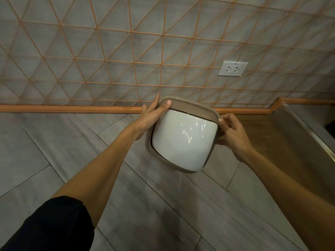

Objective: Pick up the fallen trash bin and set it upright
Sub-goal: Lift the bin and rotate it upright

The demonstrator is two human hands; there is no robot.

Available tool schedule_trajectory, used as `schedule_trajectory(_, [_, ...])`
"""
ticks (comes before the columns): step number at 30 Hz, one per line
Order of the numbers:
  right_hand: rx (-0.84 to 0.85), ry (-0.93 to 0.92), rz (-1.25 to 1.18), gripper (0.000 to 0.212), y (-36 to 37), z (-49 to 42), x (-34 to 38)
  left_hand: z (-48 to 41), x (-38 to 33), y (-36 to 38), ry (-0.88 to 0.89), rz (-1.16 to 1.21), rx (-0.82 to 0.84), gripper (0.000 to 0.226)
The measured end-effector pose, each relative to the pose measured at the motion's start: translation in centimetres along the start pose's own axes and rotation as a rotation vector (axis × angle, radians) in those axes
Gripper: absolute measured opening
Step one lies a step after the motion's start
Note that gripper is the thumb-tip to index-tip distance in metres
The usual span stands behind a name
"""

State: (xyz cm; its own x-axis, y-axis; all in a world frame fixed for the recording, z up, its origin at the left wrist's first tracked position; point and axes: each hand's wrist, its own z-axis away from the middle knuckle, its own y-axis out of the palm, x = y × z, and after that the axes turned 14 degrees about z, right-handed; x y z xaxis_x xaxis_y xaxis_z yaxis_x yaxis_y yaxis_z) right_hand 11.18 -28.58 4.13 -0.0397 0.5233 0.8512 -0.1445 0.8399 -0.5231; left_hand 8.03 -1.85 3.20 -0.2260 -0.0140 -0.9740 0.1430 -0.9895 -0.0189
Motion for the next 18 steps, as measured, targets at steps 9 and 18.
schedule_trajectory(9, [-0.036,0.223,-0.046,0.023,-0.4,-0.3,0.3,-1.1,-3.9,1.3,-0.007,-0.094,-0.013,0.099])
schedule_trajectory(18, [0.002,0.364,-0.274,0.034,-0.1,-0.8,0.1,-0.8,-3.2,1.2,0.028,-0.052,-0.115,0.068])
